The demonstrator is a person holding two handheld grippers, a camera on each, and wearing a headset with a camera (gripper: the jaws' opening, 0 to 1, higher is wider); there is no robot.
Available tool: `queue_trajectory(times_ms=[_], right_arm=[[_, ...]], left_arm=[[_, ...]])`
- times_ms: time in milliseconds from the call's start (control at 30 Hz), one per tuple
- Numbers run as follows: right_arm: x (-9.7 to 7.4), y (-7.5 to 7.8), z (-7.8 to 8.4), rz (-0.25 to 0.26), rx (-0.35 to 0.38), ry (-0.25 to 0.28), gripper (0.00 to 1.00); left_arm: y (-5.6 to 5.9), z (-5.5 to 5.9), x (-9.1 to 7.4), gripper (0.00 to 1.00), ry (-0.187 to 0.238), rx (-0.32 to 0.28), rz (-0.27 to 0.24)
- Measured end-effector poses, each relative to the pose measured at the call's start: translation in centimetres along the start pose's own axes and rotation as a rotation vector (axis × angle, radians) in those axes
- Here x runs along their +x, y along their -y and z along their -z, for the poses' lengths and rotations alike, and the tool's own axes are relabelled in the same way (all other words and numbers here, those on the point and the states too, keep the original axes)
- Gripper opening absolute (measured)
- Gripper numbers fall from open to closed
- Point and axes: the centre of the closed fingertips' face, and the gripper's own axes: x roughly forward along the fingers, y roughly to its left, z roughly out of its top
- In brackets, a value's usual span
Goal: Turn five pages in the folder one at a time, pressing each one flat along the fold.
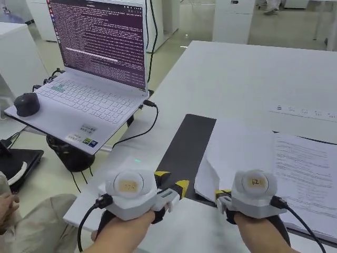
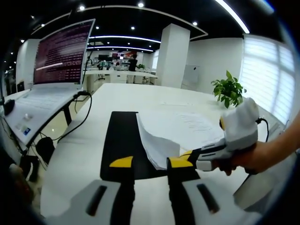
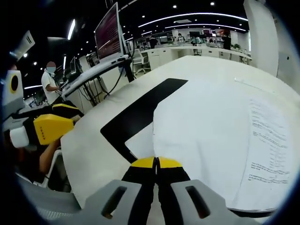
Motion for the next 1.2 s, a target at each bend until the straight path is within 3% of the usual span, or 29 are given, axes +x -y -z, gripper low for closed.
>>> queue_trajectory(times_ms=[167, 433, 800, 867, 1067, 1200], right_arm=[[0.5, 0.2, 0.8, 0.002, -0.017, -0.022, 0.00], [0.7, -0.1, 0.9, -0.023, -0.034, -0.013, 0.02], [0.3, -1.0, 0.8, -0.095, -0.010, 0.032, 0.13], [-0.3, -1.2, 0.1, -0.116, 0.018, 0.074, 0.13], [-2.1, 1.1, -0.5, -0.084, 0.120, 0.157, 0.11], [-3.4, 2.9, -0.8, -0.050, 0.170, 0.193, 0.09]], left_arm=[[0.0, -0.1, 0.4, 0.26, -0.001, 0.000, 0.002], [0.0, 0.3, 1.0, 0.25, -0.017, 0.001, 0.000], [0.5, 0.8, 2.6, 0.25, -0.057, 0.027, 0.015], [0.9, 0.9, 3.3, 0.25, -0.070, 0.041, 0.025], [2.6, 0.7, 5.3, 0.25, -0.087, 0.077, 0.061], [3.8, 1.4, 7.2, 0.26, -0.117, 0.117, 0.089]])
